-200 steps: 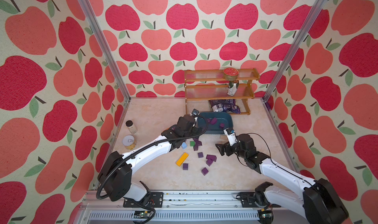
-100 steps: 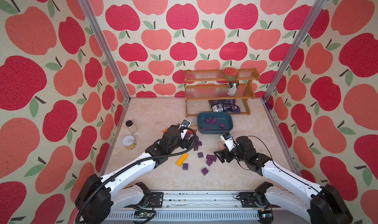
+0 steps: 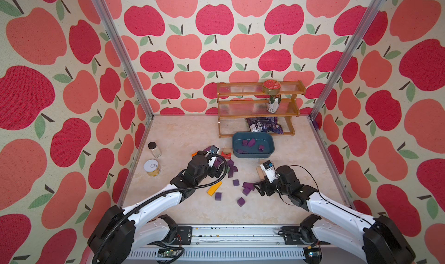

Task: Pick purple bricks into the storage bin
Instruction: Pick up the building block from the center of the board.

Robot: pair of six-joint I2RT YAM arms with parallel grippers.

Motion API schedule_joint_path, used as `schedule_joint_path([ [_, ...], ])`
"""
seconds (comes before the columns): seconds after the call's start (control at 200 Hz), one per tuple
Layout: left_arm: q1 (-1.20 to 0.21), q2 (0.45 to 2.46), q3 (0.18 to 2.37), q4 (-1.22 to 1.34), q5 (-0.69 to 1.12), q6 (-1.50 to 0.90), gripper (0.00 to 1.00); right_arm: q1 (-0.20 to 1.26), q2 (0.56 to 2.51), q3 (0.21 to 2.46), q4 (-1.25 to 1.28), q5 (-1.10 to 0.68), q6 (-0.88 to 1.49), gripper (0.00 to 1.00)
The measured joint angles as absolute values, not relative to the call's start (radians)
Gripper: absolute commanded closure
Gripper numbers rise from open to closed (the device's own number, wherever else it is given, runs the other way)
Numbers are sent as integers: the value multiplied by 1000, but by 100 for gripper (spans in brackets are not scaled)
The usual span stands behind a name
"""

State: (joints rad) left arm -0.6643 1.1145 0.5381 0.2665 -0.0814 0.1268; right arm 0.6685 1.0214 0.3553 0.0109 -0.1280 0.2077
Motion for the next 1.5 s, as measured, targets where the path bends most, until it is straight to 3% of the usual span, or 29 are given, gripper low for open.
schedule_joint_path([
  [0.42, -652, 994, 458, 305, -28, 123, 1, 707, 1102, 342, 60, -68, 239, 19],
  [1.501, -641, 1050, 457, 326, 54, 95, 1, 792, 1235, 319, 181, 19, 241, 20],
])
